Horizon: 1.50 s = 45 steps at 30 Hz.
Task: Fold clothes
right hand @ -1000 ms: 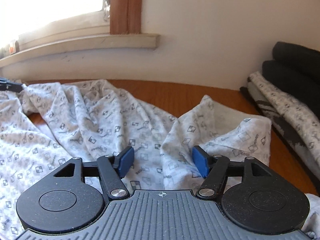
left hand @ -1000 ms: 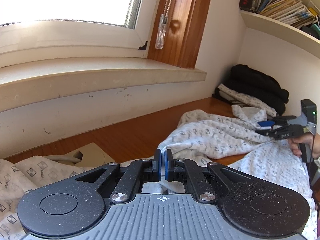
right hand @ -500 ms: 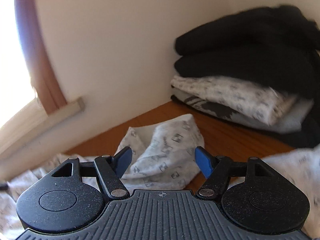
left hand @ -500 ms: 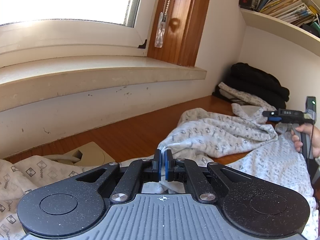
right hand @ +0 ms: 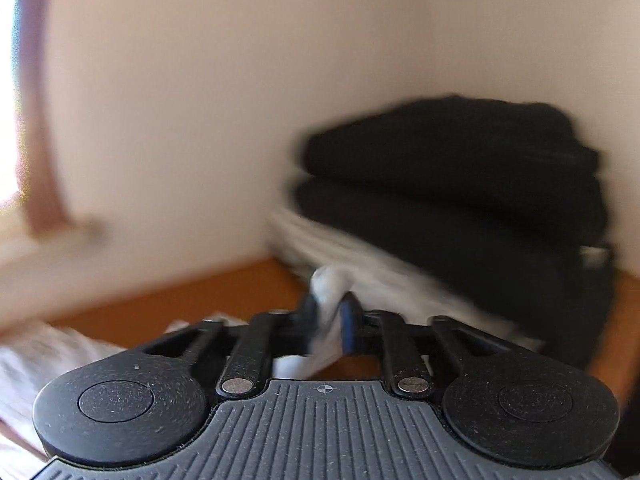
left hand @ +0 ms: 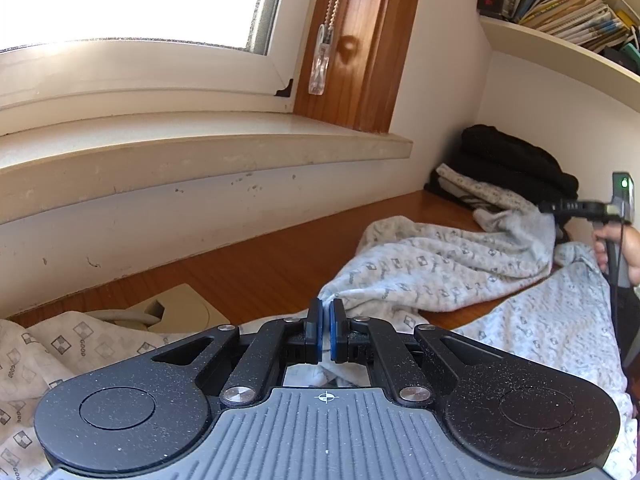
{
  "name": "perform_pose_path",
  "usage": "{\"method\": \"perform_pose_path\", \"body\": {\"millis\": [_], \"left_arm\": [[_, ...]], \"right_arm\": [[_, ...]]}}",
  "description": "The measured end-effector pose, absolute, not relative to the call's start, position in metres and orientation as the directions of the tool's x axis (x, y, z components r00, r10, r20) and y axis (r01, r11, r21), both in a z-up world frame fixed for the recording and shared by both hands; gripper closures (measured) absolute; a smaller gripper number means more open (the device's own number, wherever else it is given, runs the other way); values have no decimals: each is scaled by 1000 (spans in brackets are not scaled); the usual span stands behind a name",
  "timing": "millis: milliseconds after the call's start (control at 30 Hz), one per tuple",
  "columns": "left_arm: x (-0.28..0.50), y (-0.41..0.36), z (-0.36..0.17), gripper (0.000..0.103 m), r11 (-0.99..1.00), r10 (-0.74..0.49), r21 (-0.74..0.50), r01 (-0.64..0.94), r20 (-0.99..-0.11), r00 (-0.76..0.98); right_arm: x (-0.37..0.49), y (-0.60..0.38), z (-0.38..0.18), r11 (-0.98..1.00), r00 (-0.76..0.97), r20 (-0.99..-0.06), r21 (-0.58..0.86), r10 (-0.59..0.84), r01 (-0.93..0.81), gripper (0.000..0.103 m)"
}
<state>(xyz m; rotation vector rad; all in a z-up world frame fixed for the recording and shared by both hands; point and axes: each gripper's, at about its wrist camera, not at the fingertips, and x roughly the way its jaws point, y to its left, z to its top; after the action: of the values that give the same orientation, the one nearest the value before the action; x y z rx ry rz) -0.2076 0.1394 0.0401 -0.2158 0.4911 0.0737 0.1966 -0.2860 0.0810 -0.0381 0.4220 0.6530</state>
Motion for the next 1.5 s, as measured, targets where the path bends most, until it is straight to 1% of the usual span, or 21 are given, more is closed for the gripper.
{"method": "perform_pose_path", "body": {"millis": [33,100,167,267,433,500,533,600,667,700,733,767,800,833,1000,1067,1133,1167,1300,1367,1500], "left_arm": [[-208,140,40,100,975,18,-188,-121,-476,880],[-207,140,40,100,975,17,-188,-120,-476,879],[-207,140,40,100,975,17,-186,-120,-477,879],[-207,139,40,100,976,19,-182,-120,-477,879],[-207,139,40,100,976,19,-180,-119,-476,879],[-207,139,40,100,977,18,-180,-118,-476,879],[-207,139,40,100,977,18,-180,-118,-476,879],[-207,139,40,100,977,18,-180,-118,-476,879],[-207,139,40,100,977,18,-179,-117,-476,879],[-207,138,40,100,977,18,-179,-117,-475,880],[-207,138,40,100,977,18,-180,-117,-475,880],[-207,139,40,100,976,17,-181,-117,-476,879],[-207,139,40,100,976,16,-182,-117,-477,879],[-207,139,40,100,976,16,-183,-117,-477,879],[-207,139,40,100,976,15,-183,-116,-478,878],[-207,140,40,100,976,14,-182,-115,-478,878],[-207,140,40,100,977,14,-181,-114,-479,878],[-207,140,40,100,977,14,-180,-114,-479,878],[-207,138,40,100,979,19,-171,-114,-477,878],[-208,137,41,100,979,21,-168,-114,-474,880],[-208,136,41,100,980,17,-167,-107,-471,882]], "right_arm": [[196,-289,79,806,725,-393,79,566,-587,63],[193,-296,76,823,748,-392,44,536,-566,59],[191,-301,73,835,767,-389,13,511,-550,48],[184,-288,76,772,701,-392,39,596,-635,45],[202,-255,69,708,560,-478,214,677,-674,45],[214,-240,62,709,525,-520,253,674,-659,41],[221,-232,57,713,505,-551,263,664,-650,36],[226,-219,49,716,482,-585,267,652,-645,31],[225,-205,46,716,486,-609,202,626,-668,25],[224,-199,45,719,496,-617,171,611,-673,24],[223,-194,45,720,503,-622,145,600,-679,30],[222,-194,47,709,499,-619,137,606,-692,52],[220,-197,50,701,500,-613,128,612,-701,68],[219,-201,54,696,504,-603,120,618,-708,89],[203,-251,86,730,609,-471,122,638,-672,91],[197,-275,97,753,655,-420,119,629,-647,95],[195,-297,100,789,701,-397,107,592,-605,95],[197,-303,98,795,701,-413,107,581,-597,95],[190,-305,83,773,655,-467,104,594,-626,82],[185,-298,75,748,624,-467,136,626,-649,58],[176,-265,65,672,528,-477,202,703,-712,49]]}}
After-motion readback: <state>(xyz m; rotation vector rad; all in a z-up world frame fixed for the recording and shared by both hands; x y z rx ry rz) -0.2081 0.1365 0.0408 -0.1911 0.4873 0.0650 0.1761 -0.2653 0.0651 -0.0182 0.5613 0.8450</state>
